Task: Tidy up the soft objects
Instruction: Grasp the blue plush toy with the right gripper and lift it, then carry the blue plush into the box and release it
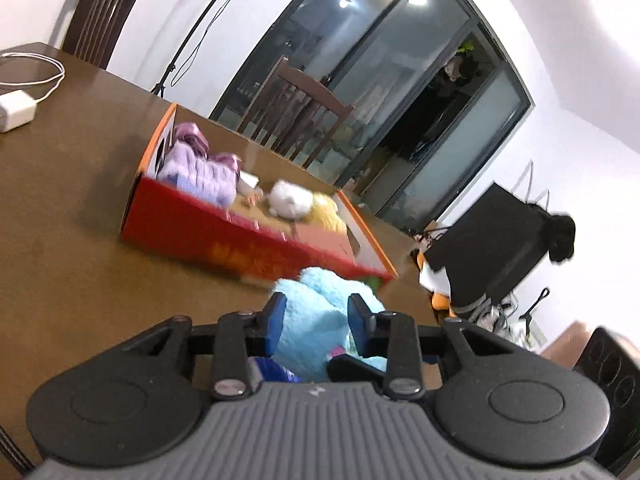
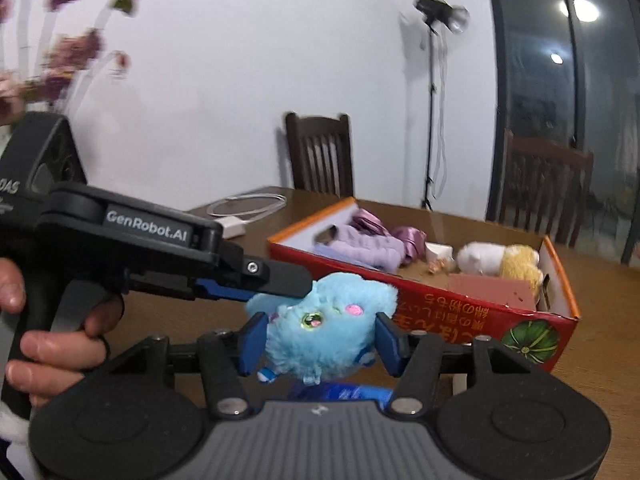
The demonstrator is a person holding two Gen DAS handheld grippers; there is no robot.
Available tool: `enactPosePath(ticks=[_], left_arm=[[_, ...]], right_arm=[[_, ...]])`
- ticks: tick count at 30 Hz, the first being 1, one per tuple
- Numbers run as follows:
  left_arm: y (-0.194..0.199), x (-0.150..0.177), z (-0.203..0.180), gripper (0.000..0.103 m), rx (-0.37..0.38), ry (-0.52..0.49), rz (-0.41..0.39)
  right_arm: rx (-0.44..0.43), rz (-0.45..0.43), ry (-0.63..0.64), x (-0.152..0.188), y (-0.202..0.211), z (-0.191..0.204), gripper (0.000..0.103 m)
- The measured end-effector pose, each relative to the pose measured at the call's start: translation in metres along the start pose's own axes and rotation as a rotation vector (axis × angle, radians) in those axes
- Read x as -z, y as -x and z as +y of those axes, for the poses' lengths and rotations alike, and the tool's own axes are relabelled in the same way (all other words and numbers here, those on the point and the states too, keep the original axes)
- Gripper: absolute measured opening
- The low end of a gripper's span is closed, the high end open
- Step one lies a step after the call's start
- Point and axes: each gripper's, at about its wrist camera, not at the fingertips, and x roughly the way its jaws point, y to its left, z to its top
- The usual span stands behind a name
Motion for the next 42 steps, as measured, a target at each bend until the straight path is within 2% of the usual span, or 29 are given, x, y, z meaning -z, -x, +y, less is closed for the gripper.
enactPosePath(ticks=[7, 11, 15, 19, 23, 27, 29, 31, 34, 36, 39, 42], left_arm=[[0.017, 0.064, -0.005, 0.035, -0.055, 0.031, 0.107], [0.03, 0.085, -0.009, 0.035, -0.068, 0.01, 0.121], [0.04, 0.091, -0.011, 0.039, -0.081, 0.004, 0.103], [0.044, 0.09, -0.01, 0.039, -0.1, 0.016, 0.091], [0.04, 0.091, -0.006, 0.039, -0.068, 0.031, 0.113], [0.032, 0.096, -0.003, 0.04, -0.025, 0.045, 0.149], [0.029, 0.098, -0.002, 0.04, -0.007, 0.038, 0.155], [0.027, 0.097, -0.002, 0.04, 0.0, 0.022, 0.156], [0.025, 0.09, -0.009, 0.038, -0.01, 0.008, 0.15], [0.025, 0.077, -0.014, 0.037, 0.009, -0.004, 0.119], [0.018, 0.042, -0.022, 0.037, 0.049, -0.038, 0.053], [-0.007, -0.012, -0.028, 0.037, 0.066, -0.089, -0.003]], right_arm=[[-0.043, 0.109, -0.019, 0.046, 0.031, 0.02, 0.056], [-0.055, 0.149, -0.006, 0.066, 0.048, 0.029, 0.057], [-0.043, 0.13, -0.047, 0.071, 0.062, 0.024, 0.058], [-0.064, 0.096, -0.19, 0.075, 0.068, 0.003, 0.058], [-0.091, 0.087, -0.328, 0.077, 0.056, -0.016, 0.058], [-0.099, 0.11, -0.405, 0.081, 0.036, -0.024, 0.058], [-0.129, 0.127, -0.445, 0.085, 0.029, -0.028, 0.054], [-0.179, 0.134, -0.481, 0.087, 0.025, -0.033, 0.04], [-0.185, 0.141, -0.47, 0.081, 0.025, -0.033, 0.038], [-0.179, 0.109, -0.464, 0.069, 0.03, -0.036, 0.038], [-0.163, 0.035, -0.446, 0.037, 0.032, -0.047, 0.038], [-0.138, -0.032, -0.388, -0.01, 0.016, -0.07, 0.038]])
